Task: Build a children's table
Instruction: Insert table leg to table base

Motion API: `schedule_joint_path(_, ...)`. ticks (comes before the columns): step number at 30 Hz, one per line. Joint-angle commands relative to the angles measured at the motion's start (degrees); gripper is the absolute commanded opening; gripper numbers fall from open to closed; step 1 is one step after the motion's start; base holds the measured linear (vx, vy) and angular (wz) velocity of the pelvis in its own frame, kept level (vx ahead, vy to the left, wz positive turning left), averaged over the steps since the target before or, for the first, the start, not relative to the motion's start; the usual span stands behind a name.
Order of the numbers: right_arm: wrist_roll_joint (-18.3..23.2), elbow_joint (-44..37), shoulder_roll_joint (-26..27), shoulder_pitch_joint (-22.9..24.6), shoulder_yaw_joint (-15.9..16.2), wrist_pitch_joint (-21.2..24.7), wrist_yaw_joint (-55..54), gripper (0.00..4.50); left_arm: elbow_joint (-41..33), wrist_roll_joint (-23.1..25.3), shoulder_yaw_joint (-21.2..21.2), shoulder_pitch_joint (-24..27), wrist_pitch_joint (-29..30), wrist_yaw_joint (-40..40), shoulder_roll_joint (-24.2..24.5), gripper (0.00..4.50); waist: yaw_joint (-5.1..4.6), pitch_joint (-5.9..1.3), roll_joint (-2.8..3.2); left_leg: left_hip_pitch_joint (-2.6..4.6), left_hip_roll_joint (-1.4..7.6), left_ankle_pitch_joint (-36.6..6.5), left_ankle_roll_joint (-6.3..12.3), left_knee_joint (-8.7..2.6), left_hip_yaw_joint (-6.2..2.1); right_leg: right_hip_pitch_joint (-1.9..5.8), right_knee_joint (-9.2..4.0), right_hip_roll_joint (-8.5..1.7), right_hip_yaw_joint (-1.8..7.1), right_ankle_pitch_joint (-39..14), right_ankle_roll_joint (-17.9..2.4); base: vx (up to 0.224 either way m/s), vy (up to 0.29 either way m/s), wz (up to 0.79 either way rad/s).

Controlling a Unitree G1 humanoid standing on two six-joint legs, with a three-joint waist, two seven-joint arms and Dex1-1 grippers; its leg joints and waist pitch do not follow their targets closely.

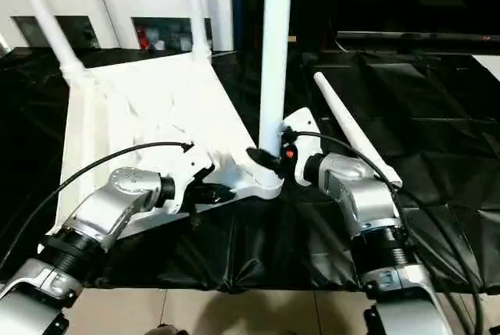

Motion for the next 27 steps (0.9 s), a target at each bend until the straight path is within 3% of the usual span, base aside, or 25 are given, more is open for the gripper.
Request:
schedule_joint_path(1,0.9,2.4,0.2,1.3,-1.4,-1.9,-0.7,1.91,-0.9,-0.3,2.4,-2.0,-0.7,0.3,0.1,0.0,0.11,-3.99,-0.39,1.19,0.24,-17.9,-0.6,-4.16,0.05,2.59,-4.79,-1.84,1.06,-17.3,-10.9,0.0,0.0,0.0)
schedule_joint_path(9,2.9,6.7,1.6,3.3,-5.0,-5.7,-0.2,1.91,-1.2,-0.3,2.4,-1.9,-0.7,0.7,0.1,0.0,0.1,-3.89,-0.03,1.33,0.36,-19.6,-0.49,-4.36,-0.02,2.5,-4.93,-1.83,1.02,-17.8,-11.4,0.0,0.0,0.0)
schedule_joint_path(16,5.2,10.3,3.3,6.2,-8.1,-9.9,-0.2,1.91,-0.8,-0.2,2.6,-2.0,-0.9,0.7,-0.1,0.0,-0.05,-3.82,-0.07,1.4,0.41,-21.0,-0.47,-4.52,-0.07,2.39,-5.19,-1.86,0.97,-19.4,-11.2,0.0,0.0,0.0)
schedule_joint_path(17,5.9,10.6,3.5,7.2,-9.0,-10.9,-0.4,1.91,-0.6,-0.1,2.6,-2.1,-1.1,0.8,-0.1,0.0,0.0,-3.85,0.4,1.39,0.43,-21.1,-0.57,-4.55,-0.16,2.42,-5.11,-1.91,0.98,-19.1,-11.2,0.0,0.0,0.0)
schedule_joint_path(19,6.0,10.6,3.5,7.5,-9.2,-11.2,-0.4,1.91,-0.5,-0.1,2.6,-2.1,-1.1,0.8,-0.1,0.0,0.01,-3.89,0.06,1.4,0.43,-21.1,-0.43,-4.57,-0.1,2.47,-5.14,-1.84,0.98,-18.4,-11.4,0.0,0.0,0.0)
schedule_joint_path(22,5.8,10.1,3.5,8.6,-9.3,-12.7,0.0,1.91,-0.4,0.0,2.6,-2.2,-1.3,0.9,0.0,0.0,0.09,-3.83,0.18,1.37,0.45,-21.3,-0.41,-4.63,-0.09,2.41,-5.22,-1.83,0.98,-18.6,-11.3,0.0,0.0,0.0)
schedule_joint_path(27,3.2,4.0,2.3,12.1,-6.1,-14.1,0.2,1.9,0.7,0.5,2.6,-2.6,-2.0,1.2,0.0,0.0,0.34,-3.82,0.0,1.32,0.45,-19.9,-0.01,-4.68,0.03,2.44,-5.28,-1.75,1.06,-17.9,-10.9,0.0,0.0,0.0)
